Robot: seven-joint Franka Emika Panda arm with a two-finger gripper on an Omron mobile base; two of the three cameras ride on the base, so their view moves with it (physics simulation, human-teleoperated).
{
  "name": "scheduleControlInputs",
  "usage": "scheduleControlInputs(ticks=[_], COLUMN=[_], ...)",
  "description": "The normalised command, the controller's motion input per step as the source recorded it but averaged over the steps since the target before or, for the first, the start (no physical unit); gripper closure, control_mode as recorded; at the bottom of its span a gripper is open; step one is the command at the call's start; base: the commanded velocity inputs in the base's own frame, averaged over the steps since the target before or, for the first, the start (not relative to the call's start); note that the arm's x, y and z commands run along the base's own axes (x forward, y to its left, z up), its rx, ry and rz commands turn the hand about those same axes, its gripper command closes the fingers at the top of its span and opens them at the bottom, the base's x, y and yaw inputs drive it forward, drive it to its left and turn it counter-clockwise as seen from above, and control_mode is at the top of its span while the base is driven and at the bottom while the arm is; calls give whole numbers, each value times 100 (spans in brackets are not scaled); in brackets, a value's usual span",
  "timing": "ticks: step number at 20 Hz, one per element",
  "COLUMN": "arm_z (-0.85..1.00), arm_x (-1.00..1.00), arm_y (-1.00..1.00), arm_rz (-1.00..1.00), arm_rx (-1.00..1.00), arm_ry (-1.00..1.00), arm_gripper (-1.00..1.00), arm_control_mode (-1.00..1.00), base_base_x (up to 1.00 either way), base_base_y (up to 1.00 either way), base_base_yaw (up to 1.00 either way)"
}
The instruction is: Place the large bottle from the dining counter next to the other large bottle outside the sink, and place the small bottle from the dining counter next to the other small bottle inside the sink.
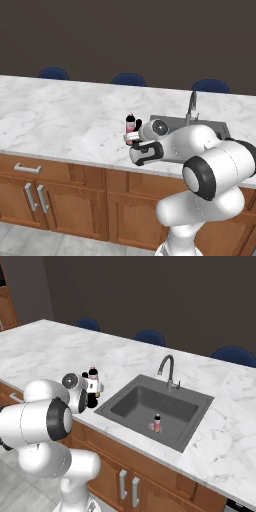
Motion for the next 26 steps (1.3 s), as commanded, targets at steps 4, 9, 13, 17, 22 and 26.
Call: scheduleControlInputs(ticks=[4, 9, 13, 17, 22, 26], arm_z=[0, 0, 0, -11, -18, -19], arm_x=[0, 0, 0, 0, 1, 6], arm_y=[0, 0, 0, 12, 16, 9], arm_rz=[0, 0, 0, 0, 0, 0], arm_rx=[0, 0, 0, 5, 6, 3], arm_ry=[0, 0, 0, 0, 0, 0], arm_gripper=[100, 100, 100, 100, 100, 100], arm_control_mode=[100, 100, 100, -100, -100, -100], base_base_x=[0, 0, 0, 0, 0, 0], base_base_y=[19, 16, 16, 4, 0, 0], base_base_yaw=[0, 0, 0, 0, 0, 0])
